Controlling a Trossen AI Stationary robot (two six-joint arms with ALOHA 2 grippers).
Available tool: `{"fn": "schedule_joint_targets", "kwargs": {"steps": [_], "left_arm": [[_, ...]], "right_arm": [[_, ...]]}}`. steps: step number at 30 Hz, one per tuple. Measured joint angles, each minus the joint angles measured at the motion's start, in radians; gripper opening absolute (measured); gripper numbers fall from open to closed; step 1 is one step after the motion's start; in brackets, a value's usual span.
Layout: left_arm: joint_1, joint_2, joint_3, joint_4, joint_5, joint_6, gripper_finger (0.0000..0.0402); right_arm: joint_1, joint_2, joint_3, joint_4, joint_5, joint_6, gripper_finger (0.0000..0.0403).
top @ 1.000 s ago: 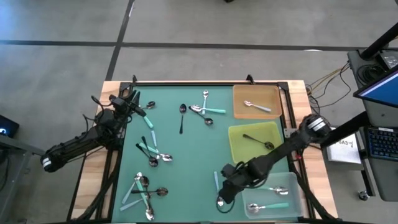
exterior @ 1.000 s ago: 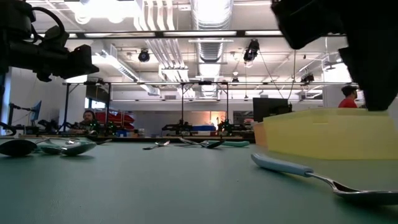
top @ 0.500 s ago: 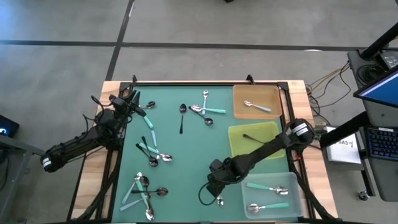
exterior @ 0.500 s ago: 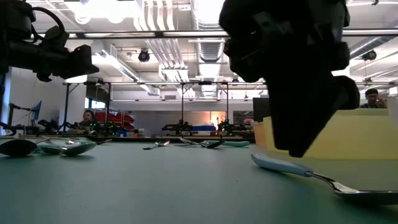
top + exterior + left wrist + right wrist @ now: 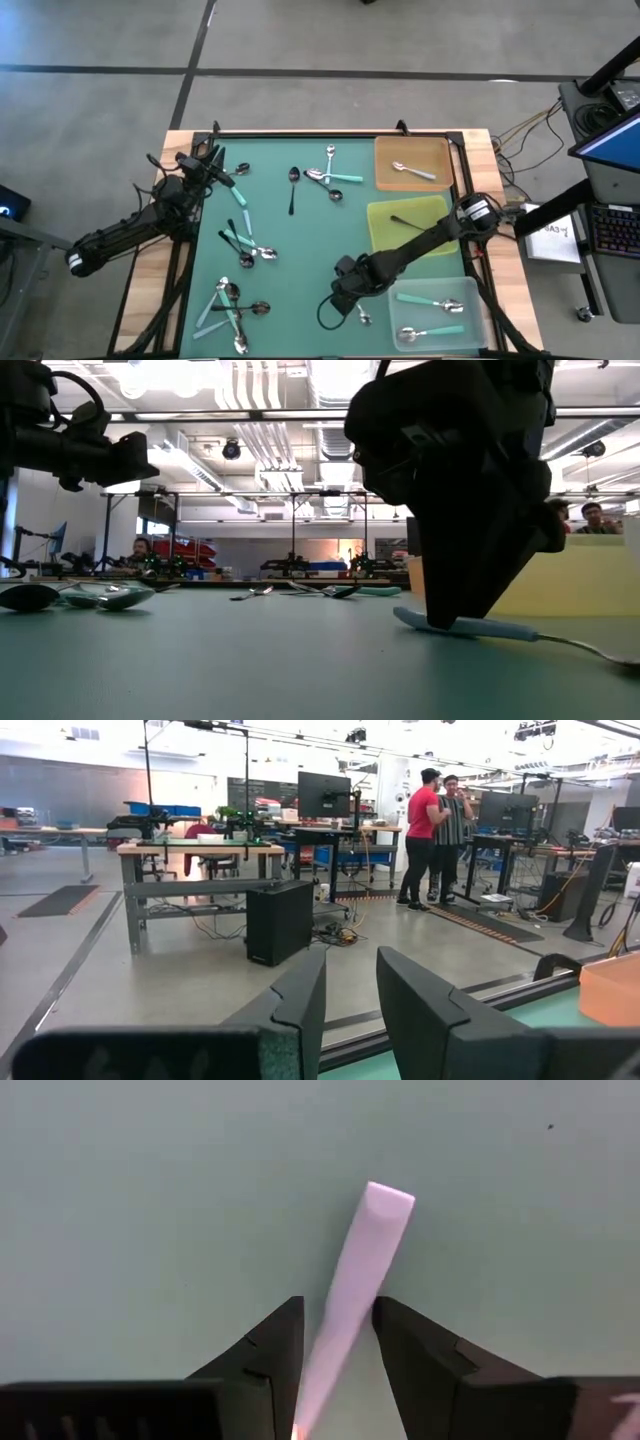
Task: Sort silverware by color (type)
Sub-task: Put the blue spoon into the orange bin
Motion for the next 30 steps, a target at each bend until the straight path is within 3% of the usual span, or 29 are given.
{"fn": "schedule_joint_targets", "kwargs": {"steps": [6, 14, 20, 24, 30], "left_arm": [[0.000, 0.001, 0.000, 0.000, 0.000, 0.000, 0.0077], [0.000, 0.001, 0.000, 0.000, 0.000, 0.000, 0.0077], [0.000, 0.000, 0.000, 0.000, 0.000, 0.000, 0.0077], [0.000, 0.000, 0.000, 0.000, 0.000, 0.000, 0.0077], [0.000, 0.000, 0.000, 0.000, 0.000, 0.000, 0.0077]], "right_arm": [[0.000, 0.002, -0.001, -0.023, 0.004, -0.063, 0.0100], [-0.008, 0.000, 0.001, -0.065, 0.001, -0.152, 0.0031], [-0.018, -0.030, 0.063, -0.084, -0.002, -0.253, 0.0031], [-0.034, -0.120, 0.108, -0.102, 0.031, -0.325, 0.0031], [-0.084, -0.270, 0.118, -0.376, 0.142, -0.419, 0.0031]]}}
